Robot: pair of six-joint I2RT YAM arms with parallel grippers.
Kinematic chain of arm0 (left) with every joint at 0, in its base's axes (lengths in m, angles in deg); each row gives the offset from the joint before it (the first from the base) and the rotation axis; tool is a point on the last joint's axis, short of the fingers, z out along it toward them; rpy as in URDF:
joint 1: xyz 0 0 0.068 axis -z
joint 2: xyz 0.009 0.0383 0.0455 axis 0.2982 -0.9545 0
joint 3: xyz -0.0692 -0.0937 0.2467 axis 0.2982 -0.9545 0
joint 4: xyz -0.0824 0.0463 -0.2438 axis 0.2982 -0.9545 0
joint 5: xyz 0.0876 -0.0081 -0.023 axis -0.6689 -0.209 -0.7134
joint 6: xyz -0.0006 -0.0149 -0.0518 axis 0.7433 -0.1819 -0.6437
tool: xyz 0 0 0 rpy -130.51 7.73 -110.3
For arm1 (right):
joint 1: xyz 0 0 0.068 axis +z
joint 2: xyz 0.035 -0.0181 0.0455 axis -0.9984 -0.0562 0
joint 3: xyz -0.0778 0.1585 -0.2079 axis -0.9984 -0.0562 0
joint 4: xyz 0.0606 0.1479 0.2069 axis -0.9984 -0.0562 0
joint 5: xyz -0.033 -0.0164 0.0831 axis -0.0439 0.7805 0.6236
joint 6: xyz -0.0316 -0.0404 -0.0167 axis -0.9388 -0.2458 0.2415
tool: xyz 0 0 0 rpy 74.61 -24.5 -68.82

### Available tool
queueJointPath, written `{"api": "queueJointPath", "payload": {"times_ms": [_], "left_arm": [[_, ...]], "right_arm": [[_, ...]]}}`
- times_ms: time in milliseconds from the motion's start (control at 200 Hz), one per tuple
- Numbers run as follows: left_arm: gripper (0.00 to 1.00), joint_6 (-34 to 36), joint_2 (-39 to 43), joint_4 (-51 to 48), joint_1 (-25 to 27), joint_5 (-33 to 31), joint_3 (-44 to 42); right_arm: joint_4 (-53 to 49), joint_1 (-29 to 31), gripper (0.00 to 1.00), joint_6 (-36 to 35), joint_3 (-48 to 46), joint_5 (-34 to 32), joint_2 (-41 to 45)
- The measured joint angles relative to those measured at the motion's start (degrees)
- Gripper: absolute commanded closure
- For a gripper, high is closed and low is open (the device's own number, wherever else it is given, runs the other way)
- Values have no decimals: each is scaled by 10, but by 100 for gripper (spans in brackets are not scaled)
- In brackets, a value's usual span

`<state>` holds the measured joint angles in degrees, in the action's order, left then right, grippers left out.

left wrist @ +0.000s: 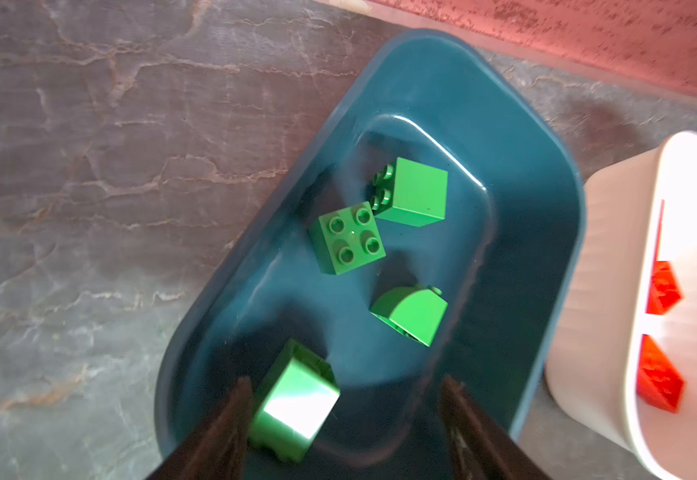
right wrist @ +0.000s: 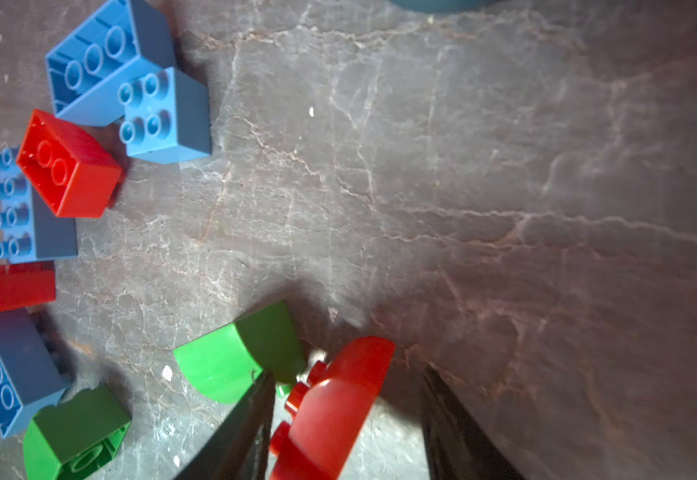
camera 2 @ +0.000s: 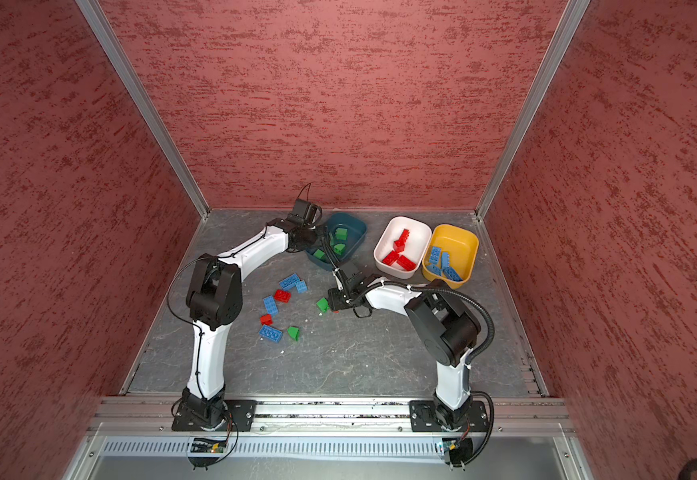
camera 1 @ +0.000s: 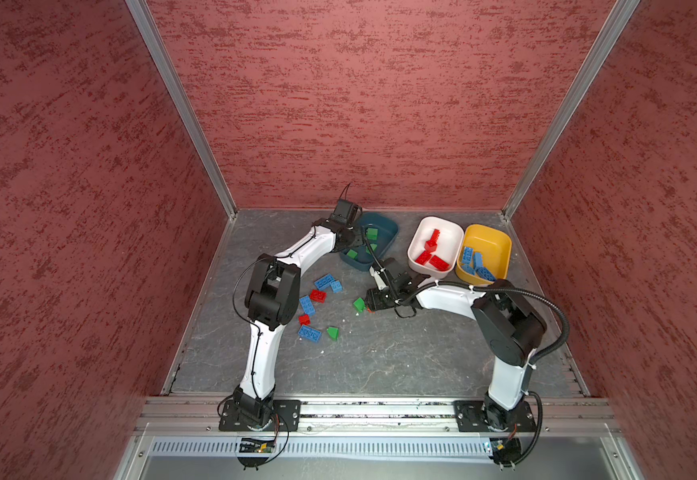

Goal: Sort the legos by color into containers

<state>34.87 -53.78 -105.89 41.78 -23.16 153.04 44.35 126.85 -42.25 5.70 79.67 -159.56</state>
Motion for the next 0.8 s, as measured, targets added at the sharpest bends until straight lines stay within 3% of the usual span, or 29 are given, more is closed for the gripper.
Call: {"api": "queueJointPath", "payload": {"times_ms": [90, 286, 526, 801], "left_arm": [[8, -8, 23, 1, 0, 0, -13], [0, -17, 55, 9, -1, -9, -33], [1, -25, 77, 24, -3, -30, -70], [1, -36, 101, 32, -9, -45, -98]], "right_arm": [[-15, 5, 53, -1, 10, -17, -3], [-38, 18, 55, -10, 30, -50, -14], [-65, 45, 55, -21, 61, -85, -42], [-63, 51, 68, -29, 54, -105, -40]]}}
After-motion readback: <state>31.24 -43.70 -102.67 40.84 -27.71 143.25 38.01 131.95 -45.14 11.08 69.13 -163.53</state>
